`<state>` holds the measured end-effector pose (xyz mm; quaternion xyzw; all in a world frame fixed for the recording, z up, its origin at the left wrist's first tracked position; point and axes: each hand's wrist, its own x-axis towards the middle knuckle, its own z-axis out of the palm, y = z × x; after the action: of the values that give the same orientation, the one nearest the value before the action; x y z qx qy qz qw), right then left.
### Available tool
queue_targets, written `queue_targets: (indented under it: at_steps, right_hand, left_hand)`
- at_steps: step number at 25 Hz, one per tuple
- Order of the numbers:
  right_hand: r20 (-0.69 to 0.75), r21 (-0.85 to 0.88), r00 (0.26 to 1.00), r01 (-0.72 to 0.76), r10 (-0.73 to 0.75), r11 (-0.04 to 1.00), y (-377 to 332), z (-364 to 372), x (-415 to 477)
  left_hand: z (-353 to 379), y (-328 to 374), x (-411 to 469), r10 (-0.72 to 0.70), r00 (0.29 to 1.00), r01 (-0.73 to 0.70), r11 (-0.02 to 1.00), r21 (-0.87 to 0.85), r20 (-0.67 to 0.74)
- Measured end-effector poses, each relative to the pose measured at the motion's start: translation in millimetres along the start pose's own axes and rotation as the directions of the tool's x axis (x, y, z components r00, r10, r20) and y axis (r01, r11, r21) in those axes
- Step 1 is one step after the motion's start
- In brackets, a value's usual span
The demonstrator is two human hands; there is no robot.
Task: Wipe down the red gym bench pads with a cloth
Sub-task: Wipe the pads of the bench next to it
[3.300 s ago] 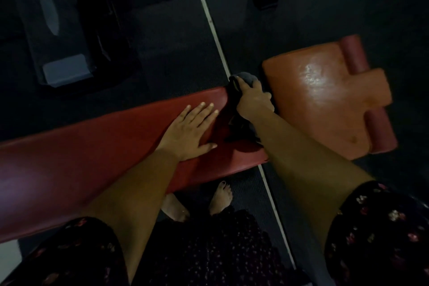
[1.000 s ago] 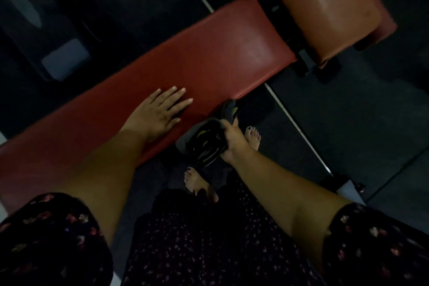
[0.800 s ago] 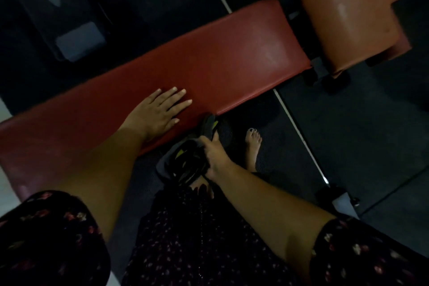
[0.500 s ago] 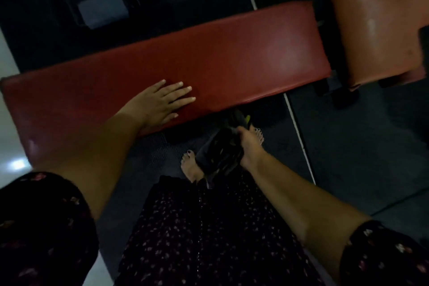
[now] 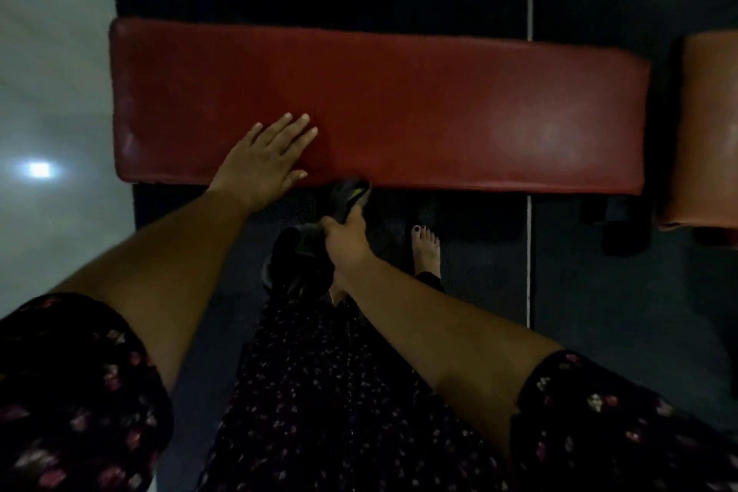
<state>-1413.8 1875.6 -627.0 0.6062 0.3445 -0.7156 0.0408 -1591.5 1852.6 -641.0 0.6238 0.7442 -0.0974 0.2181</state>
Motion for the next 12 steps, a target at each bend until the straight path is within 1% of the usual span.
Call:
queue_targets:
  at_steps: [1, 2, 3, 4, 5, 6, 7, 8, 9, 10, 11, 12]
  right_hand:
    - [0.073, -0.207, 0.991, 0.122, -0.109, 0.971, 0, 5, -3]
    - [0.208, -0.451, 0.956, 0.282, -0.208, 0.847, -3, 8, -5]
    - [0.369, -0.677, 0.894, 0.446, -0.254, 0.586, -8, 10, -12]
    - [0.486, -0.817, 0.841, 0.534, -0.238, 0.216, -13, 9, -20]
    - [0.563, -0.826, 0.796, 0.543, -0.221, -0.149, -21, 5, -28]
    - [0.634, -0.738, 0.746, 0.506, -0.204, -0.446, -24, -3, -26]
    - [0.697, -0.592, 0.699, 0.436, -0.159, -0.678, -29, -13, -26]
    - [0.732, -0.407, 0.678, 0.353, -0.069, -0.843, -35, -24, -24]
    - [0.743, -0.203, 0.669, 0.275, 0.035, -0.94, -40, -35, -19]
    - [0.745, 0.003, 0.651, 0.213, 0.144, -0.977, -48, -46, -12]
    - [0.725, 0.197, 0.639, 0.166, 0.257, -0.966, -58, -57, -6]
    - [0.697, 0.37, 0.621, 0.119, 0.36, -0.921, -69, -66, 1]
  left_hand:
    - [5, -3, -11, -0.078, 0.997, 0.077, 0.995, -0.058, -0.015]
    - [9, -6, -21, -0.151, 0.988, 0.148, 0.983, -0.105, -0.02]
    - [13, -8, -29, -0.219, 0.975, 0.214, 0.966, -0.147, -0.019]
    - [17, -10, -37, -0.279, 0.96, 0.27, 0.945, -0.184, -0.019]
    - [19, -13, -42, -0.33, 0.944, 0.318, 0.923, -0.218, -0.022]
    - [21, -15, -46, -0.372, 0.928, 0.355, 0.901, -0.248, -0.023]
    - [23, -20, -49, -0.408, 0.913, 0.387, 0.88, -0.277, -0.022]
    - [25, -25, -53, -0.45, 0.893, 0.422, 0.852, -0.309, -0.02]
    - [27, -29, -58, -0.49, 0.872, 0.456, 0.822, -0.341, -0.015]
    - [31, -33, -62, -0.525, 0.851, 0.485, 0.795, -0.363, -0.012]
    - [34, -36, -65, -0.554, 0.832, 0.511, 0.773, -0.376, -0.009]
    - [36, -38, -68, -0.577, 0.817, 0.532, 0.756, -0.381, -0.005]
